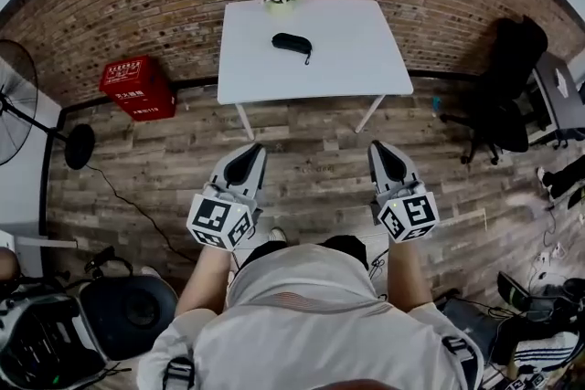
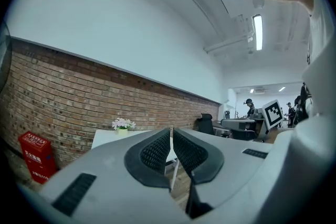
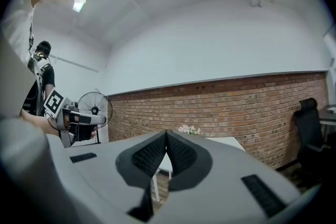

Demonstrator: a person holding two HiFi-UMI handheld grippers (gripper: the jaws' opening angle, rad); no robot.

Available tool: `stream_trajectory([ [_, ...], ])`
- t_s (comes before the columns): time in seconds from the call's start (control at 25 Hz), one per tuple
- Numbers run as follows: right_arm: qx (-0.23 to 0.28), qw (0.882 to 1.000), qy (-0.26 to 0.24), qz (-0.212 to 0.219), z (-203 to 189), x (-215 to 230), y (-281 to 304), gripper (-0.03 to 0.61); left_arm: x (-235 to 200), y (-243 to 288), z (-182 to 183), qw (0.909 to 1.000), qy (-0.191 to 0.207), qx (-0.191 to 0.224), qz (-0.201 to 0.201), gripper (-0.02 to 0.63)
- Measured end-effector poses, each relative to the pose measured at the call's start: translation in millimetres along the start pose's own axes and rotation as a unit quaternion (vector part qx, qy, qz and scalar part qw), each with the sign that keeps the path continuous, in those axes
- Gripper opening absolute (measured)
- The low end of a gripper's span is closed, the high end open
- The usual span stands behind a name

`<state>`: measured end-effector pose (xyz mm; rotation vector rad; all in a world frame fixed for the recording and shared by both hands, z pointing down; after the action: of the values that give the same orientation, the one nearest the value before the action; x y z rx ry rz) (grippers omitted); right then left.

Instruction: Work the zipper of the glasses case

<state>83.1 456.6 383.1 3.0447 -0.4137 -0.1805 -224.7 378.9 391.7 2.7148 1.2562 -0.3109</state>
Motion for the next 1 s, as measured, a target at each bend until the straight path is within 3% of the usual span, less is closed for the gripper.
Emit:
stream_trajectory([
  [0.2, -0.019, 1.000, -0.014, 0.013, 5, -19, 44, 0.052, -44, 4, 7, 0.9998, -0.018, 0.005, 0.001, 0.028],
  [0.56, -0.020, 0.999, -0.012, 0.038, 2, 11, 129, 0.052, -98, 42, 15, 0.9990, -0.029, 0.007, 0.033, 0.028],
  [1.0, -0.021, 0.997, 0.005, 0.075, -2, 125, 237, 0.052, -128, 175, 43, 0.9974, -0.036, 0.000, 0.062, 0.028],
])
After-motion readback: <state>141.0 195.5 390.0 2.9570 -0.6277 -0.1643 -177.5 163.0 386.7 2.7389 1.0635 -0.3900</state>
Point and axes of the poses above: the fingertips, and each gripper's own axes: y forward along the fingers, x to its right, z out of its top, the point moved 9 cm from there along -y, backward along the fingers, and after that the axes turned 6 degrees about -y, right-handed, at the moved point
